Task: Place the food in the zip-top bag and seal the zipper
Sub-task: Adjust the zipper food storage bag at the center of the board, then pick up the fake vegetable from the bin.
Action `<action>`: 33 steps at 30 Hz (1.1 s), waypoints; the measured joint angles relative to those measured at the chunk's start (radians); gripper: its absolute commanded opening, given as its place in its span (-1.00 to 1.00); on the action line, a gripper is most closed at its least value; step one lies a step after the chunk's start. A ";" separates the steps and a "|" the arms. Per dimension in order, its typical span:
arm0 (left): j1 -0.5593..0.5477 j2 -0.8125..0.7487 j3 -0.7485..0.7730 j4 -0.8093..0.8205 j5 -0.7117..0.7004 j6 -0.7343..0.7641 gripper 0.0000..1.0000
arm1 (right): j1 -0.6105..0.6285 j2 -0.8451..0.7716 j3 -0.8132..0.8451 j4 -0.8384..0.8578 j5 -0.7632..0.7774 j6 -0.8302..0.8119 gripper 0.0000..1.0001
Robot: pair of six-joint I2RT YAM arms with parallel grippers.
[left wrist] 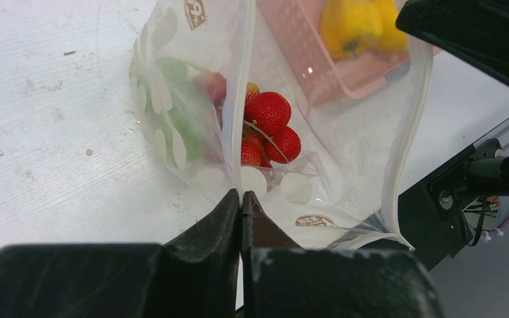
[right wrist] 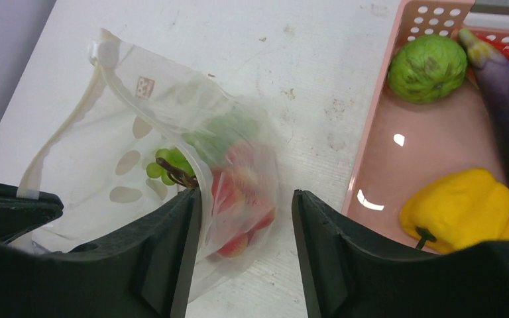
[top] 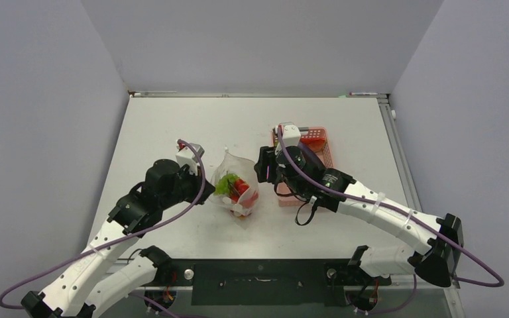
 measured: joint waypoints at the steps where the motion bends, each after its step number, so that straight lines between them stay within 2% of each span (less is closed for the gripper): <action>1: 0.002 -0.003 -0.002 0.003 0.001 0.002 -1.00 | 0.000 -0.003 0.010 -0.002 0.007 -0.005 0.13; 6: 0.023 -0.017 -0.013 0.010 0.005 0.012 -1.00 | -0.014 -0.050 0.045 -0.024 0.029 -0.030 0.22; 15: 0.039 -0.031 -0.015 0.014 0.018 0.026 -1.00 | -0.134 -0.121 0.077 -0.075 0.057 -0.071 0.39; 25: 0.066 -0.040 -0.024 0.016 0.025 0.027 -1.00 | -0.188 -0.113 0.051 -0.142 0.143 -0.113 0.47; 33: 0.072 -0.044 -0.025 0.016 0.027 0.027 -1.00 | -0.278 -0.013 0.049 -0.150 0.137 -0.167 0.47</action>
